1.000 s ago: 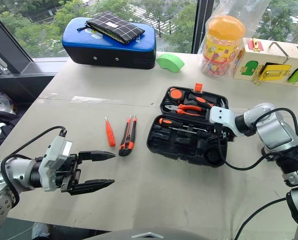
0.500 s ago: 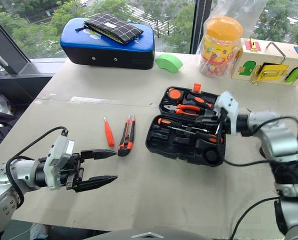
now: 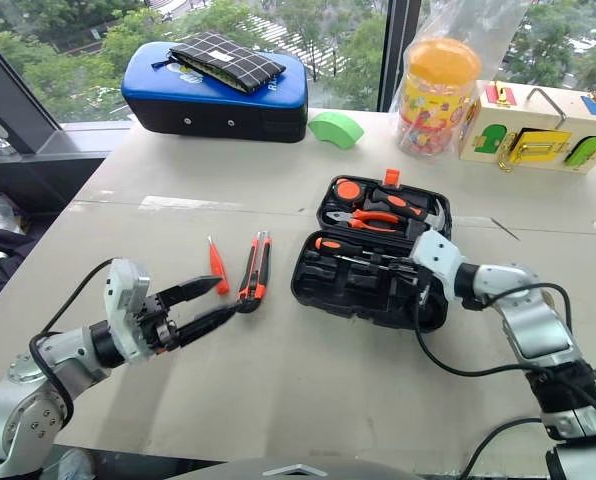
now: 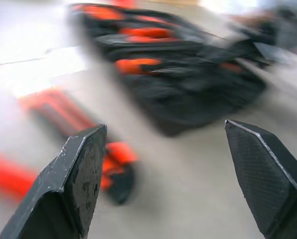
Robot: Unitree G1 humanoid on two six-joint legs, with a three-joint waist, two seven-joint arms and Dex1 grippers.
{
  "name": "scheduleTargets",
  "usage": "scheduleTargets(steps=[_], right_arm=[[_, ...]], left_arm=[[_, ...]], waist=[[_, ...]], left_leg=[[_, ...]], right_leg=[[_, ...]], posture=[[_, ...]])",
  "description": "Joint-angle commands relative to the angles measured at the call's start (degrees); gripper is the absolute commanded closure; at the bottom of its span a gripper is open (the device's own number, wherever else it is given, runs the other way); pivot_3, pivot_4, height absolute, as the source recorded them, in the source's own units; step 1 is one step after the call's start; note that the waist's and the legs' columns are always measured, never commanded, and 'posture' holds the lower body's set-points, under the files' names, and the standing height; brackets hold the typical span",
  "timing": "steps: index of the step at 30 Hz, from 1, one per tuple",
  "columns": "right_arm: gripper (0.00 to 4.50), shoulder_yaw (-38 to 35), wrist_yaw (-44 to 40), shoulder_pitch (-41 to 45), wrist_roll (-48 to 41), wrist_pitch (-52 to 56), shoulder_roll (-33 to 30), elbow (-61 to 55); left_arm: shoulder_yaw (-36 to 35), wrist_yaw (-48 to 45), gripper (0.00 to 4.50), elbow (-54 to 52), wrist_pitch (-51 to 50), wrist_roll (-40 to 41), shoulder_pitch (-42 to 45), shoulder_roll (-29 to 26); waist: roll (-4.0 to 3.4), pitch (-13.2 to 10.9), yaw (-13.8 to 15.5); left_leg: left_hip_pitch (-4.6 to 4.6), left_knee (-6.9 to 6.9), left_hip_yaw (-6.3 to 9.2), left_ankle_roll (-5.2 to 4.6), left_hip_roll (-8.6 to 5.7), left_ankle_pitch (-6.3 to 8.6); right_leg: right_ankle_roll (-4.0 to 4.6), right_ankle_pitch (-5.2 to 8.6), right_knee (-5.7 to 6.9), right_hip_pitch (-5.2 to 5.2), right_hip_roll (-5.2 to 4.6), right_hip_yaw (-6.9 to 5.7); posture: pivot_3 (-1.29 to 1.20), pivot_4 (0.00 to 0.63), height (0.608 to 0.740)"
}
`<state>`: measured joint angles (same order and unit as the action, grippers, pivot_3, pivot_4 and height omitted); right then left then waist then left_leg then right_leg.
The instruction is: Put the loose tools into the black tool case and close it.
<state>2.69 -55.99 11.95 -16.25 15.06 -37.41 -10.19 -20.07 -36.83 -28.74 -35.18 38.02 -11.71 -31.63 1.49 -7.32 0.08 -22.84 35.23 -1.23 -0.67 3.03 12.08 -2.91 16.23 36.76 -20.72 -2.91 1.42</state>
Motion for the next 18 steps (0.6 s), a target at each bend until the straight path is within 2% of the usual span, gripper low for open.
scheduleTargets(steps=[1, 4, 7, 8, 13, 16, 18], right_arm=[[3.32, -4.47, -2.79, -1.52, -9.00, 4.39, -1.98, -9.85], [1.83, -6.64, -3.14, -3.96, -14.14, 8.46, -4.06, -16.45], [0.30, -7.57, -2.72, -5.22, -15.71, 9.73, -5.81, -19.88], [0.14, -8.01, -2.42, -5.47, -16.31, 10.25, -6.19, -20.66], [0.14, -10.71, -3.10, -7.71, -19.84, 11.18, -8.19, -24.12], [0.00, -13.23, -4.21, -9.71, -21.84, 10.25, -8.99, -26.02], [0.00, -14.99, -5.02, -11.12, -23.04, 9.71, -9.53, -27.24]], left_arm=[[-0.87, 15.77, 0.68, -2.52, -4.97, -3.11, 3.96, 4.55], [1.42, 27.91, 0.68, -3.81, -11.16, -5.80, 8.84, 9.87], [4.98, 33.40, 0.68, -2.98, -15.47, -9.16, 12.23, 11.83], [6.02, 35.34, 0.68, -1.95, -16.96, -10.43, 13.27, 12.48], [9.72, 40.05, 0.68, 4.21, -20.01, -15.11, 16.27, 15.58], [9.96, 40.44, 1.51, 6.02, -20.34, -16.46, 16.59, 16.69], [10.53, 39.65, 2.33, 6.43, -20.30, -17.03, 16.64, 16.79]], waist=[[0.08, 0.04, 0.11], [0.16, 0.09, 0.38], [0.18, 0.06, 0.47], [0.20, 0.07, 0.54], [0.23, 0.05, 0.63], [0.11, 0.11, 0.72], [0.09, 0.13, 0.73]], left_leg=[[0.00, 0.00, 0.04, 0.00, 0.03, 0.00], [0.01, -0.02, 0.12, 0.00, 0.06, 0.00], [0.01, 0.01, 0.05, 0.00, -0.02, 0.00], [0.01, 0.01, 0.02, 0.00, -0.06, 0.00], [0.01, 0.00, 0.06, 0.00, -0.27, 0.00], [0.02, -0.02, 0.08, 0.00, -0.31, 0.00], [0.03, -0.02, 0.08, 0.00, -0.31, 0.00]], right_leg=[[0.00, 0.00, 0.02, 0.00, 0.04, -0.03], [0.00, -0.01, 0.02, 0.02, 0.12, -0.10], [0.01, -0.01, 0.02, 0.01, 0.13, -0.03], [0.01, 0.00, 0.02, 0.01, 0.13, 0.00], [0.03, 0.01, 0.00, 0.01, 0.11, 0.00], [0.05, 0.02, 0.00, 0.02, 0.09, 0.02], [0.12, 0.06, 0.00, 0.02, 0.10, 0.01]], posture=[[0.00, 0.150, 0.740], [0.00, 0.150, 0.740], [0.00, 0.150, 0.740], [0.00, 0.150, 0.740], [0.00, 0.150, 0.740], [0.00, 0.150, 0.740], [0.00, 0.150, 0.740]])
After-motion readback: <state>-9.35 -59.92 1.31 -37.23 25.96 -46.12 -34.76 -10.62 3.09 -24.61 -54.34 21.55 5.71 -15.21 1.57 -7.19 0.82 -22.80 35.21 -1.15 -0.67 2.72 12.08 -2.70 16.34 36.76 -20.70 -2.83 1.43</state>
